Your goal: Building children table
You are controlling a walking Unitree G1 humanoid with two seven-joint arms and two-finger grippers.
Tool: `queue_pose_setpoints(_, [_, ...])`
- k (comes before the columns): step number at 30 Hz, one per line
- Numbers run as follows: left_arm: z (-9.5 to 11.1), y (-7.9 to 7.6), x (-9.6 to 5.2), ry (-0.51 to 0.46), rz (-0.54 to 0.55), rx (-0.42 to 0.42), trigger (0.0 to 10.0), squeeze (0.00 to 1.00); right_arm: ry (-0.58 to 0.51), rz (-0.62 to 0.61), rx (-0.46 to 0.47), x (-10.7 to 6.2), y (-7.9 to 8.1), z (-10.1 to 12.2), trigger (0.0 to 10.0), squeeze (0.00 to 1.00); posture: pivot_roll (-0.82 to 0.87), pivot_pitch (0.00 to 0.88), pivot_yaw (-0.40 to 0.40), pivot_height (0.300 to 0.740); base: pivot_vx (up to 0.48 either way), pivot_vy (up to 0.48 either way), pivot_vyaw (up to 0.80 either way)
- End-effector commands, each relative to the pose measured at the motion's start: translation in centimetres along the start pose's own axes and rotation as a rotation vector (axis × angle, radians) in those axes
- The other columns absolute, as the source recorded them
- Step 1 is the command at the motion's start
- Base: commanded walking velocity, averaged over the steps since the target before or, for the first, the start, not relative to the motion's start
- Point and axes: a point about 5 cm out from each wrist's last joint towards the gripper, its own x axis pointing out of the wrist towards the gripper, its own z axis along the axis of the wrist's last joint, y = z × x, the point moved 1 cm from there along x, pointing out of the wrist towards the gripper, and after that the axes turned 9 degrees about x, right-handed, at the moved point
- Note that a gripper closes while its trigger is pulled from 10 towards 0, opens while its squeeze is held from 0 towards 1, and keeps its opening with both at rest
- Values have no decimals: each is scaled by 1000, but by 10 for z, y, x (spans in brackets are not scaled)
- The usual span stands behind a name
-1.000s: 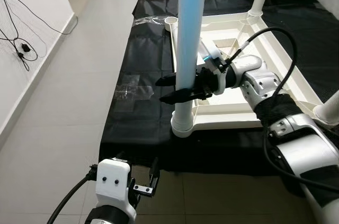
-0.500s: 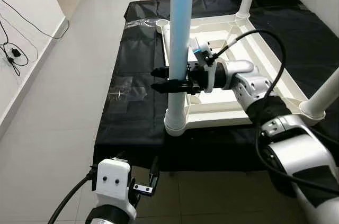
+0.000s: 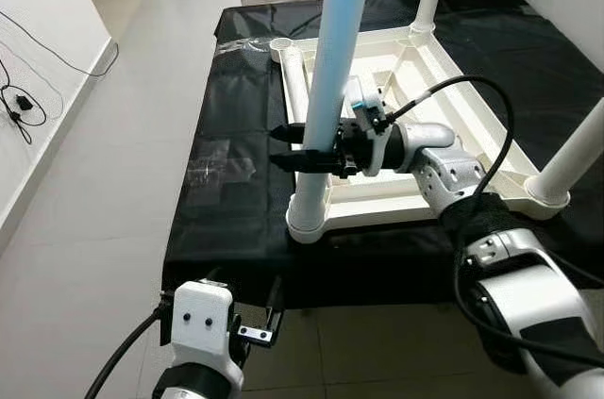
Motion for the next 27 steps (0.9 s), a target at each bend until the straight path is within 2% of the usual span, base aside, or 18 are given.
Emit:
queue_pose_setpoints(1, [-6,0,-1,28,7,2,10000,0,157,-14,165,2,6,-52,10000,0,139,205,30,740,0,0,0])
queue_pose_setpoints(5, [-6,0,0,25,5,1,10000,0,191,-61,153,9,4,-53,10000,0,134,203,29,740,0,0,0])
queue_pose_setpoints(12, [-6,-1,0,22,8,-1,10000,0,200,-71,137,19,7,-50,10000,0,128,196,23,740,0,0,0])
queue_pose_setpoints(16, [-6,-1,0,21,9,-2,10000,0,223,-167,160,29,1,-52,10000,0,133,194,19,740,0,0,0])
queue_pose_setpoints(27, [-6,-1,2,19,11,0,10000,0,241,-237,153,36,-2,-47,10000,0,128,197,17,740,0,0,0])
